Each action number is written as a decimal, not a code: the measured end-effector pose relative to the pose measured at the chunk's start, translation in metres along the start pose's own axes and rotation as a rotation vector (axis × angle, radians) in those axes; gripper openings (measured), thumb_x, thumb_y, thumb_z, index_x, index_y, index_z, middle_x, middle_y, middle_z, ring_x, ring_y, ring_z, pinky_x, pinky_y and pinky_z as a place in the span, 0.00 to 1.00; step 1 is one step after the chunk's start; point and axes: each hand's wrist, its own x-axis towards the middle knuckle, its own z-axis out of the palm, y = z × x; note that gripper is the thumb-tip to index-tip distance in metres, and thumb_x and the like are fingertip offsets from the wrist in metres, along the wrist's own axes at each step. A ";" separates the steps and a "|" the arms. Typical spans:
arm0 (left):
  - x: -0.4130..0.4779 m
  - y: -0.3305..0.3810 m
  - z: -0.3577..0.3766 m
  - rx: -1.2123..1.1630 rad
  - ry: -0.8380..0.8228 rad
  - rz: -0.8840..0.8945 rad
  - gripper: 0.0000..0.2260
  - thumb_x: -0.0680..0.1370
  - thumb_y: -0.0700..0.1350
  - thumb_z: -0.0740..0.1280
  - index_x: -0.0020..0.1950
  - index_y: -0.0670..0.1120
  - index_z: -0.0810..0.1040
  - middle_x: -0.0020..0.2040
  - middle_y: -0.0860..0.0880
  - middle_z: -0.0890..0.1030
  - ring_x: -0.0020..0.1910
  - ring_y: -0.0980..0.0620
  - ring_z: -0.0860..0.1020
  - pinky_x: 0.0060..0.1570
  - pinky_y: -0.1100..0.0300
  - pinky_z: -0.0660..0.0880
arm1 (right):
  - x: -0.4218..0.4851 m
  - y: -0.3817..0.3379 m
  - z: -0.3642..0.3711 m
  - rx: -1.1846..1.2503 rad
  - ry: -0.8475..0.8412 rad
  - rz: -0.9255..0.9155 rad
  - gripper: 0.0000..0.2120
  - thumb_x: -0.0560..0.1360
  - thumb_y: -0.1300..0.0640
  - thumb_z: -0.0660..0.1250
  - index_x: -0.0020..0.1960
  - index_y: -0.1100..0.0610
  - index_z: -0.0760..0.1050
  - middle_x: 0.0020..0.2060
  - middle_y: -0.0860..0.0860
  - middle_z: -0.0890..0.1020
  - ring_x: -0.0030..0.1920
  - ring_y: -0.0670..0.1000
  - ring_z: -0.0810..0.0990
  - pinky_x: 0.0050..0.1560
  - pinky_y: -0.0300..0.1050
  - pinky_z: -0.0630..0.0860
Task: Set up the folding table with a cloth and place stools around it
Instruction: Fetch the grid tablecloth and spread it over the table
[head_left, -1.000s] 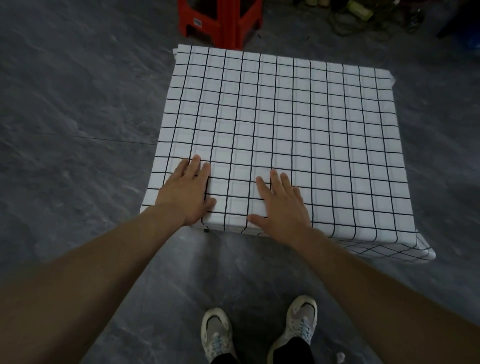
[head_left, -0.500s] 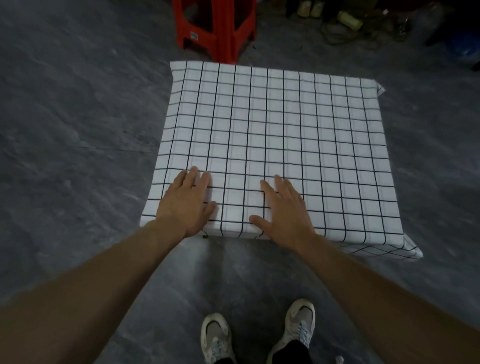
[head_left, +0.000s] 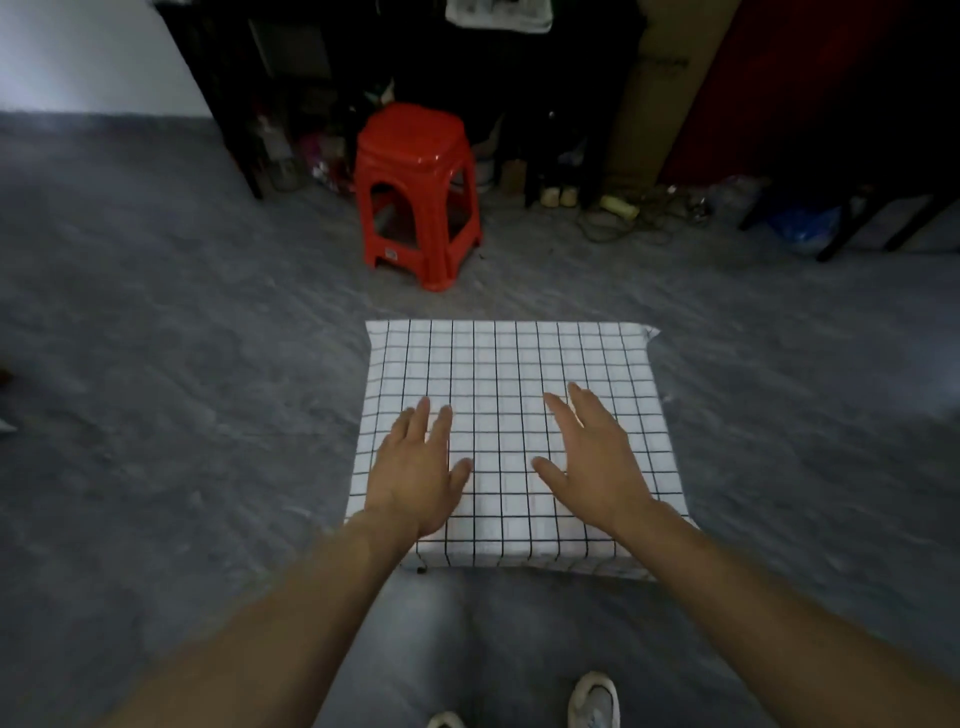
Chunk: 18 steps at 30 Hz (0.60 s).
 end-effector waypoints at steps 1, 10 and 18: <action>-0.008 0.007 -0.020 0.003 0.014 0.003 0.32 0.81 0.61 0.54 0.80 0.49 0.47 0.80 0.45 0.47 0.78 0.44 0.47 0.77 0.48 0.50 | -0.008 -0.006 -0.021 -0.012 0.002 0.002 0.37 0.78 0.43 0.64 0.80 0.52 0.50 0.80 0.55 0.49 0.79 0.54 0.46 0.78 0.53 0.50; -0.035 0.037 -0.203 0.066 0.321 0.010 0.31 0.79 0.60 0.58 0.78 0.48 0.55 0.79 0.44 0.53 0.78 0.42 0.51 0.73 0.37 0.54 | -0.060 -0.027 -0.200 0.048 0.166 0.056 0.37 0.78 0.44 0.66 0.80 0.52 0.53 0.79 0.53 0.53 0.79 0.53 0.52 0.77 0.50 0.56; -0.065 0.046 -0.277 -0.028 0.437 0.104 0.28 0.78 0.57 0.62 0.75 0.46 0.64 0.78 0.42 0.60 0.77 0.42 0.53 0.72 0.44 0.60 | -0.088 -0.071 -0.275 0.031 0.290 0.005 0.37 0.77 0.44 0.67 0.79 0.51 0.54 0.79 0.52 0.56 0.78 0.53 0.53 0.76 0.52 0.56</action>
